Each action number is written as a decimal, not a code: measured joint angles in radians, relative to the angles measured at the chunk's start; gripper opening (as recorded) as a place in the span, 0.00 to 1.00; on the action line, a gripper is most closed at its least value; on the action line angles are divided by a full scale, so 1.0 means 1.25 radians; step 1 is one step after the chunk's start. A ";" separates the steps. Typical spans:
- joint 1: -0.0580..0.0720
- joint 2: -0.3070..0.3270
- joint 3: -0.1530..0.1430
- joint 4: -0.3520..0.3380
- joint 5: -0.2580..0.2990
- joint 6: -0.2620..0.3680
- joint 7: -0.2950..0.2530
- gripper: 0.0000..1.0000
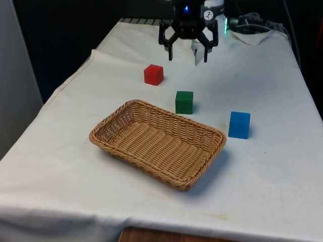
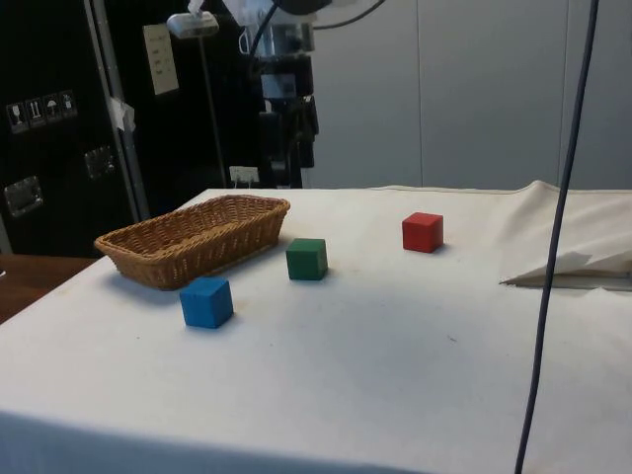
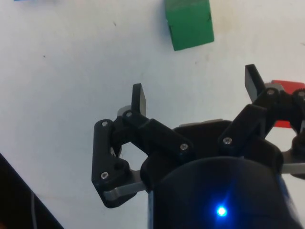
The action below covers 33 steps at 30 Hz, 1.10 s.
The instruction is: Pick up exactly two blocks and place them into the basket.
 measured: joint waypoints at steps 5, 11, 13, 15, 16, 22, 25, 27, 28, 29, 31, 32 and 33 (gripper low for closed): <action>0.000 0.006 0.009 -0.010 0.012 0.030 0.001 1.00; 0.000 0.021 0.026 -0.039 0.016 0.092 -0.002 1.00; 0.000 0.025 0.027 -0.043 0.016 0.102 -0.004 1.00; 0.000 0.032 0.030 -0.051 0.016 0.119 -0.010 1.00; 0.000 0.040 0.030 -0.058 0.016 0.134 -0.016 1.00; 0.000 0.065 0.033 -0.065 0.016 0.167 -0.030 1.00; -0.002 0.086 0.032 -0.065 0.016 0.188 -0.043 1.00; -0.005 0.104 0.028 -0.065 0.019 0.209 -0.062 1.00; -0.006 0.109 0.026 -0.065 0.022 0.214 -0.070 1.00; -0.006 0.109 0.026 -0.065 0.022 0.214 -0.070 1.00; -0.009 0.117 0.024 -0.065 0.030 0.223 -0.087 1.00; -0.010 0.124 0.023 -0.065 0.034 0.229 -0.100 1.00; -0.010 0.124 0.023 -0.065 0.034 0.229 -0.100 1.00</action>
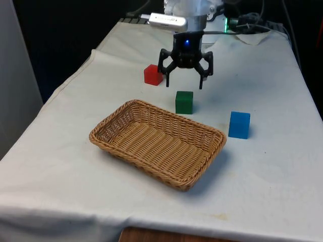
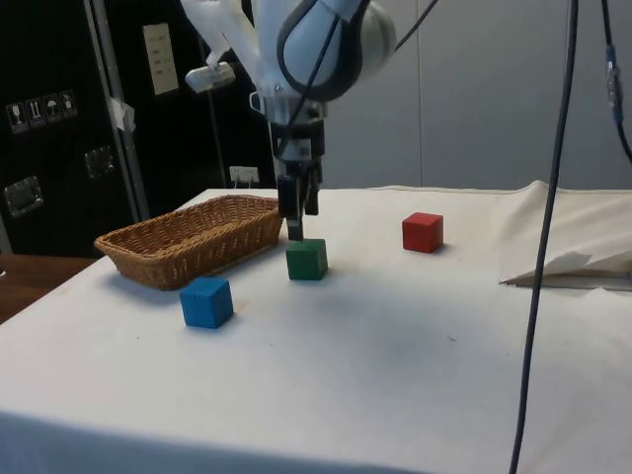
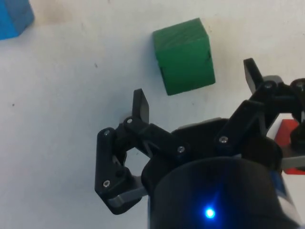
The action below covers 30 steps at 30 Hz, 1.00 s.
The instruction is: Pick up exactly two blocks and place them into the basket.
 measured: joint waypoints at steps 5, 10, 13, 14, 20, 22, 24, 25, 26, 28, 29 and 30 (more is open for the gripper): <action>-0.004 0.017 0.000 0.000 0.001 0.016 -0.010 1.00; -0.009 0.043 0.000 0.001 0.002 0.041 -0.021 1.00; -0.010 0.050 0.000 0.002 0.005 0.045 -0.022 1.00; -0.010 0.052 0.001 0.002 0.008 0.045 -0.024 1.00; -0.010 0.069 0.002 0.010 0.046 0.045 -0.050 1.00; -0.010 0.078 0.003 0.014 0.063 0.045 -0.062 1.00; -0.010 0.082 0.004 0.018 0.071 0.046 -0.069 1.00; -0.010 0.093 0.006 0.024 0.090 0.046 -0.081 1.00; -0.010 0.098 0.006 0.028 0.099 0.046 -0.087 1.00; -0.010 0.107 0.008 0.034 0.118 0.049 -0.099 1.00; -0.010 0.110 0.009 0.036 0.126 0.050 -0.106 1.00; -0.010 0.113 0.010 0.037 0.133 0.052 -0.111 1.00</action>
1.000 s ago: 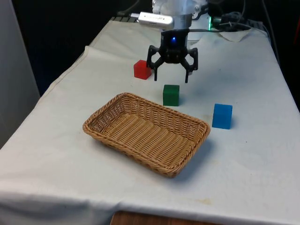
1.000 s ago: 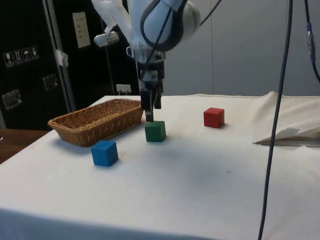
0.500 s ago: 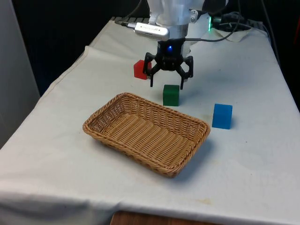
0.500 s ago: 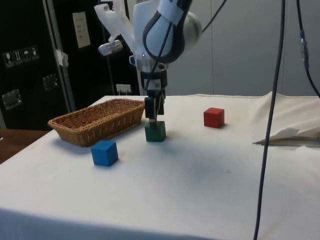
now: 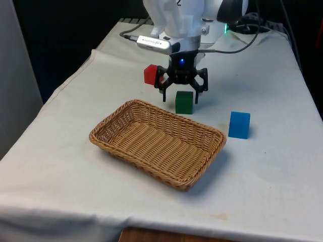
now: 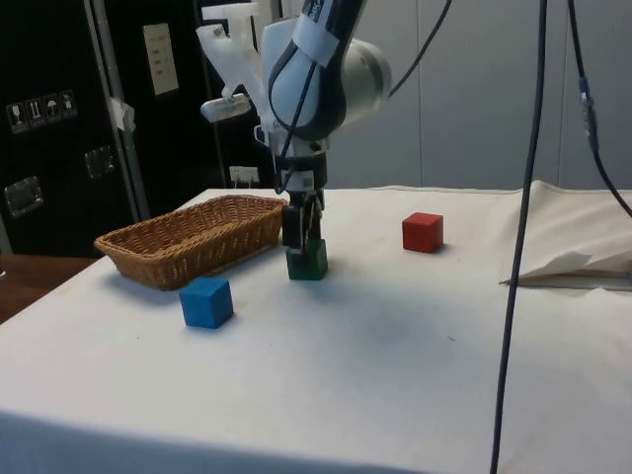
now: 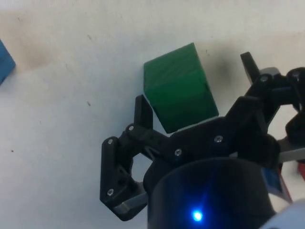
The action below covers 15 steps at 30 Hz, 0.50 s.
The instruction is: Pick up exactly two blocks and place them into the basket.
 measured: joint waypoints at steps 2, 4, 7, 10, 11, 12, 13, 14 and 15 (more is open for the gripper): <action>0.000 0.001 0.000 0.001 0.006 0.001 -0.006 1.00; 0.000 0.001 0.000 0.001 0.006 0.001 -0.006 1.00; 0.000 0.000 0.000 0.000 0.006 0.001 -0.006 1.00; 0.000 0.000 0.000 0.000 0.006 0.001 -0.006 0.96; 0.000 0.000 0.000 0.000 0.006 0.001 -0.006 0.89; 0.000 0.000 0.000 0.000 0.006 0.001 -0.006 0.80; 0.000 0.000 0.000 0.000 0.006 0.001 -0.006 0.69; 0.000 0.000 0.000 0.000 0.006 0.001 -0.006 0.69; 0.000 0.000 0.000 0.000 0.006 0.001 -0.006 0.57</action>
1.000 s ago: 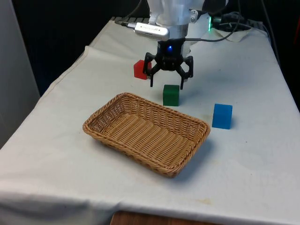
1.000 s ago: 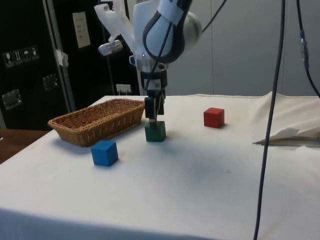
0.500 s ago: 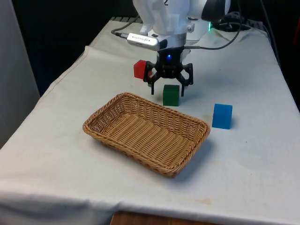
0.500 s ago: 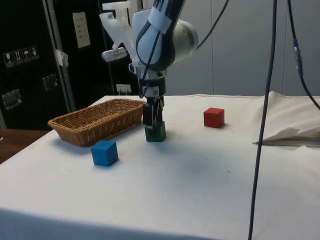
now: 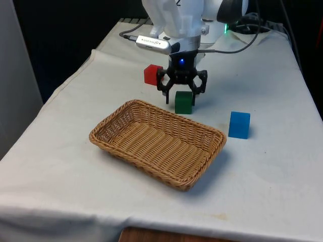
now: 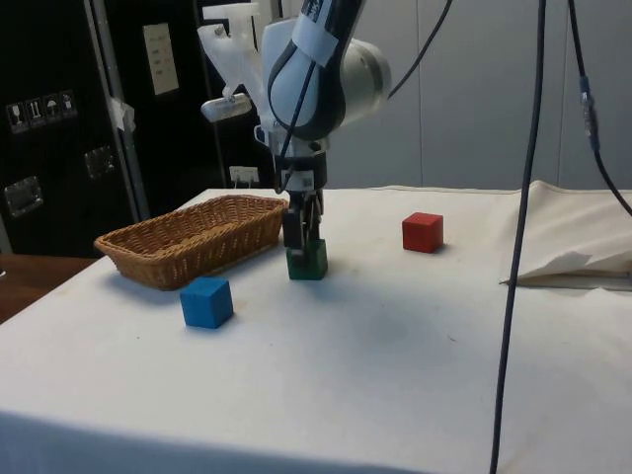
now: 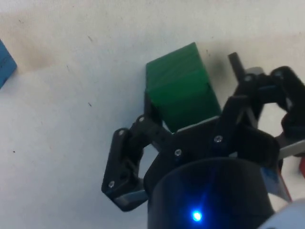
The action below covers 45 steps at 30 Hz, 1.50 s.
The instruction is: Pick up exactly two blocks and place them into the basket.
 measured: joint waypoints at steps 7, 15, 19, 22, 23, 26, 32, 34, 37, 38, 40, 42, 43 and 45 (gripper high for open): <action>0.000 -0.001 0.000 0.000 0.000 -0.001 0.000 0.00; 0.001 -0.001 -0.001 0.001 0.000 -0.001 0.000 0.00; 0.001 -0.005 -0.001 0.001 0.000 -0.001 0.000 0.00; 0.001 -0.018 -0.002 -0.001 0.000 -0.002 0.000 0.00; 0.001 -0.025 -0.003 -0.002 -0.001 -0.004 0.000 0.00; 0.002 -0.050 -0.005 -0.009 -0.004 -0.013 0.000 0.00; 0.002 -0.094 -0.006 -0.014 -0.017 -0.038 0.002 0.00; 0.002 -0.106 -0.006 -0.014 -0.022 -0.045 0.005 0.00; 0.002 -0.118 -0.006 -0.011 -0.022 -0.050 0.006 0.00; 0.002 -0.122 -0.006 -0.009 -0.023 -0.054 0.006 0.00; 0.002 -0.133 -0.008 0.004 -0.026 -0.072 0.006 0.00; 0.002 -0.138 -0.010 0.016 -0.029 -0.085 0.007 0.00; 0.002 -0.139 -0.010 0.022 -0.029 -0.092 0.007 0.00; 0.002 -0.142 -0.013 0.044 -0.030 -0.113 0.007 0.00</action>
